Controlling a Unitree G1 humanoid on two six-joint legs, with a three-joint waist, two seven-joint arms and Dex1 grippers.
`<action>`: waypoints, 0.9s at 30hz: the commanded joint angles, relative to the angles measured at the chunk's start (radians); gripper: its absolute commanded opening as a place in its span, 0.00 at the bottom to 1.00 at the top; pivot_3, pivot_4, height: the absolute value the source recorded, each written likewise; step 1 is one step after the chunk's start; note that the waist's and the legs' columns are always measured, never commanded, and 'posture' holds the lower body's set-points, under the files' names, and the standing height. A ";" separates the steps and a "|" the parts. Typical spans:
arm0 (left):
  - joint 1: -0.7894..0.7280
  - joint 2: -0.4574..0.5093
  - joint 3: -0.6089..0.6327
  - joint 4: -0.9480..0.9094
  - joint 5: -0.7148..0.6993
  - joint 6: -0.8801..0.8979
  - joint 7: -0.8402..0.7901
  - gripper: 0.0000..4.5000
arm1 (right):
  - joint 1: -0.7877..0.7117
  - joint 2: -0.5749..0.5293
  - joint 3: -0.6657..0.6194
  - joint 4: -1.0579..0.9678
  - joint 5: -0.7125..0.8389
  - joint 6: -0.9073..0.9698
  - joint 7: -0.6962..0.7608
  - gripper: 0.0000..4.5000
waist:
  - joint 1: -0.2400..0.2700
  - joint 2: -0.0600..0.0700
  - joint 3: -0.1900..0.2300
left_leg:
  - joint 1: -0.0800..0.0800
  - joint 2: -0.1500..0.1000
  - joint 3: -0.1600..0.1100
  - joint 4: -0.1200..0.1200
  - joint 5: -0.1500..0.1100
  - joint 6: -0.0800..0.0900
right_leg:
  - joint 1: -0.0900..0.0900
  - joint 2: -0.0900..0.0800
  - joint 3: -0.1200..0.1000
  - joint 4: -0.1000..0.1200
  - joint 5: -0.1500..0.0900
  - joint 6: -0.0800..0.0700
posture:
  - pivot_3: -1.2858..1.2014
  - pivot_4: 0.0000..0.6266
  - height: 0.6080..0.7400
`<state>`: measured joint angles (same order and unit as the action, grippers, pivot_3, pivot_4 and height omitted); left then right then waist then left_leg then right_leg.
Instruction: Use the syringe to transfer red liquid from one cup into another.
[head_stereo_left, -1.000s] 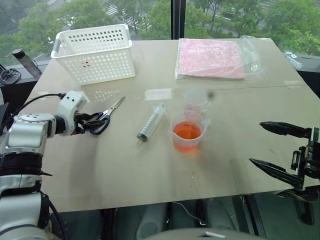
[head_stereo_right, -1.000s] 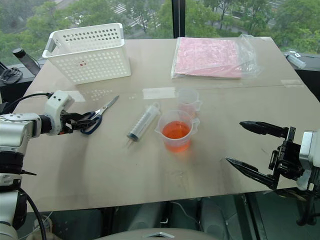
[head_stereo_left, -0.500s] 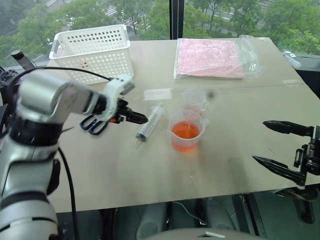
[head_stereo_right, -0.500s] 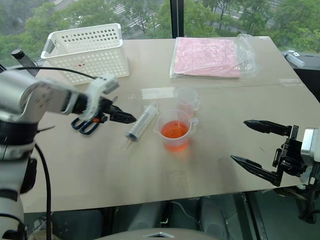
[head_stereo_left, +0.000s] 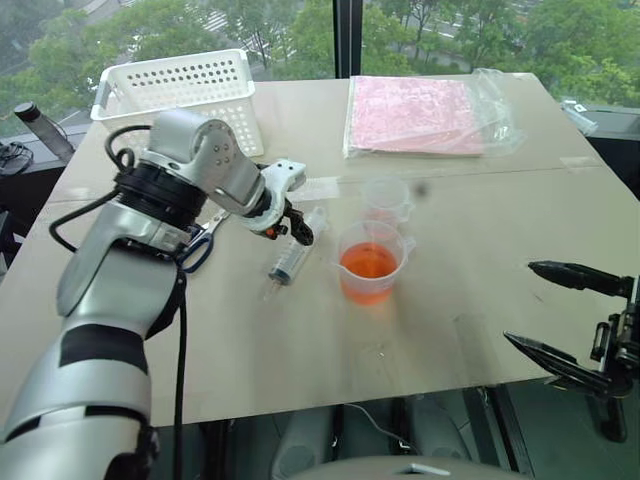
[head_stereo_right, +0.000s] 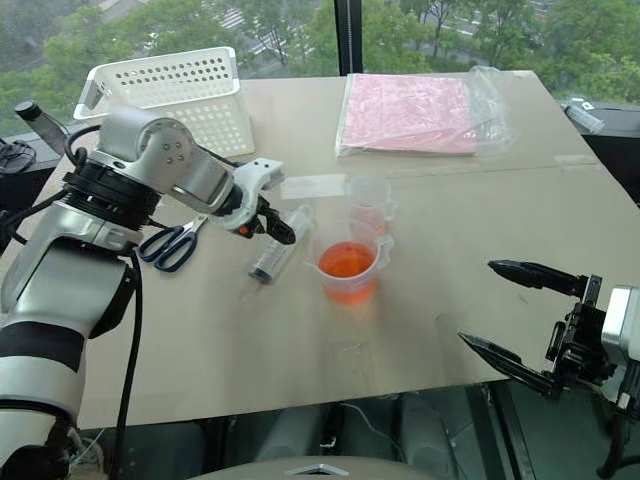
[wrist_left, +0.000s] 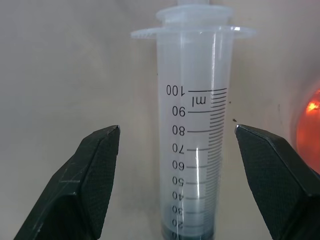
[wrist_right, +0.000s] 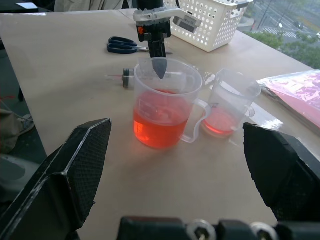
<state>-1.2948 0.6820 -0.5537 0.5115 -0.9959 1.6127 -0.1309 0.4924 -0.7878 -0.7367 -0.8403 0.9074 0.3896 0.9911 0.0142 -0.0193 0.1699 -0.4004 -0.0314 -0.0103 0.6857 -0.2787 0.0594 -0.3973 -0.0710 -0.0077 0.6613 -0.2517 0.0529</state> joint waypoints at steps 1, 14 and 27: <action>-0.008 -0.047 0.061 0.023 0.026 0.002 0.081 0.83 | 0.023 0.003 -0.060 -0.040 0.029 -0.011 -0.002 1.00 | 0.001 0.000 0.000 | 0.000 0.000 0.000 0.000 0.000 0.000 | 0.000 0.000 0.000 0.000 0.000 0.000 | 0.52 0.24 1.00; 0.071 -0.131 0.178 0.014 0.167 0.002 0.101 0.31 | -0.011 -0.074 -0.145 -0.061 0.196 0.022 -0.066 1.00 | 0.002 0.000 0.000 | 0.001 0.000 0.000 0.000 0.001 -0.001 | 0.000 0.000 0.000 0.000 0.000 0.000 | 0.52 0.24 1.00; 0.209 0.156 0.463 -0.378 -0.010 -0.014 -0.102 0.31 | -0.007 -0.104 -0.186 0.027 0.160 0.025 0.025 1.00 | 0.002 0.001 0.000 | 0.000 0.000 0.001 -0.002 0.001 -0.002 | -0.001 -0.001 0.001 -0.001 0.000 0.000 | 0.52 0.24 1.00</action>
<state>-1.0950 0.8179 -0.1686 0.2165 -0.9815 1.6095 -0.1759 0.4855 -0.8845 -0.8840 -0.8229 1.0714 0.4189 0.9943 0.0160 -0.0187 0.1699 -0.4005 -0.0313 -0.0097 0.6841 -0.2781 0.0576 -0.3982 -0.0724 -0.0072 0.6600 -0.2517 0.0526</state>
